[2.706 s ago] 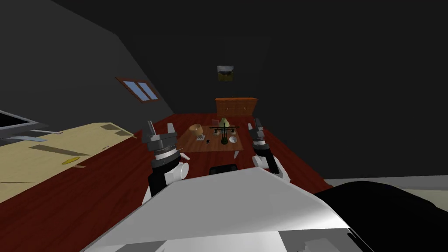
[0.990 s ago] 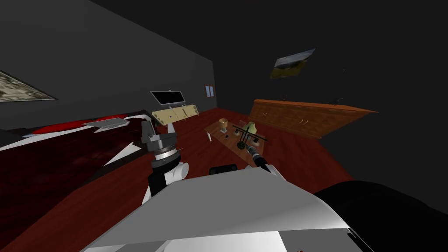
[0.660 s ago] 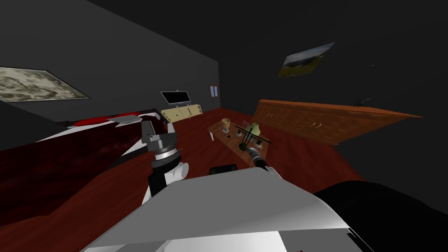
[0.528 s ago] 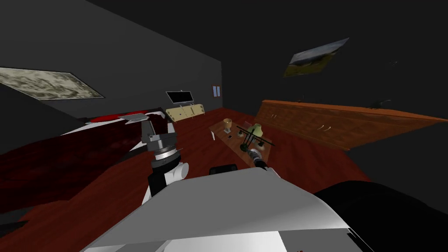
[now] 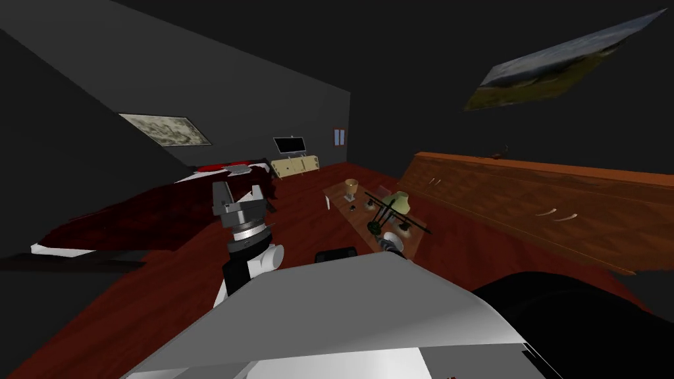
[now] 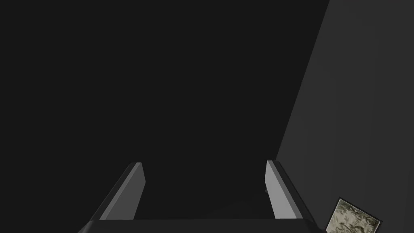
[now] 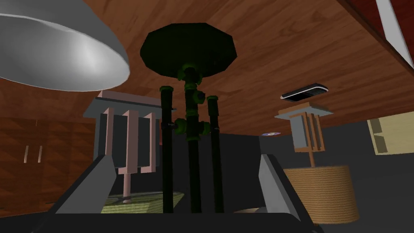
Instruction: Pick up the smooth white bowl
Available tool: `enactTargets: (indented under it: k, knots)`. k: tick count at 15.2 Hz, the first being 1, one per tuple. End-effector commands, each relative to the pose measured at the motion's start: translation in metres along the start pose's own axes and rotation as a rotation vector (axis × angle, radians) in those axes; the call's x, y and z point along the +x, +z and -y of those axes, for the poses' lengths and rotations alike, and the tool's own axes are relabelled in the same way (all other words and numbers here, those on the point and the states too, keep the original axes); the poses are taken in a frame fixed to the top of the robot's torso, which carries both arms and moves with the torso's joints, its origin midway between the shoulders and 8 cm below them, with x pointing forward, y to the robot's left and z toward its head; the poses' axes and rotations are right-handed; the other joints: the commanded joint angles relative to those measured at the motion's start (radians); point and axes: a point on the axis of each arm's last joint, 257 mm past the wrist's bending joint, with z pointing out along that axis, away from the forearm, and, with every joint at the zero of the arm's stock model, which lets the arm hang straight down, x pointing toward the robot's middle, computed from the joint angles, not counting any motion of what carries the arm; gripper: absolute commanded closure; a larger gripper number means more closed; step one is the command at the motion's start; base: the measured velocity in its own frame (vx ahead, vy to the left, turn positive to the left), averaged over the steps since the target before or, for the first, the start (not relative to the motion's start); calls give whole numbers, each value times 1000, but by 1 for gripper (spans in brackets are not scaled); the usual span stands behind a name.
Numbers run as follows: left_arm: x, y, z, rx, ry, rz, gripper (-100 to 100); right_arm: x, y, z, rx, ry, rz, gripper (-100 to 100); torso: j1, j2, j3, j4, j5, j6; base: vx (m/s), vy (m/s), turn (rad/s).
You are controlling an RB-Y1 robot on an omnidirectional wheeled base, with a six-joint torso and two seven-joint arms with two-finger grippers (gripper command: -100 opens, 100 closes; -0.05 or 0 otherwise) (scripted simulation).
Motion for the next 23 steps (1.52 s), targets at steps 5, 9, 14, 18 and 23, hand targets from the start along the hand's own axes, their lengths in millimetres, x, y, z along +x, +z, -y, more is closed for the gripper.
enactTargets:
  k: [5,9,14,18,23]
  knots:
    - [0,0,0,0,0,0,0,73,-3,57,145,-181,-183,-100,0,-1,0,0,0,-1,10,-39,343]
    - [0,0,0,0,0,0,0,117,-15,94,226,-284,-308,-100,0,-2,-1,0,0,0,22,-39,279]
    - [0,0,0,0,0,0,0,157,-32,126,291,-376,-429,-100,1,-2,-1,0,0,-1,22,-36,272]
    - [0,0,0,0,0,0,0,186,-49,150,335,-452,-528,-100,1,-3,-1,0,0,0,27,-29,203]
    - [0,0,0,0,0,0,0,225,-78,181,387,-554,-672,-100,2,-3,-1,0,0,0,23,-29,195]
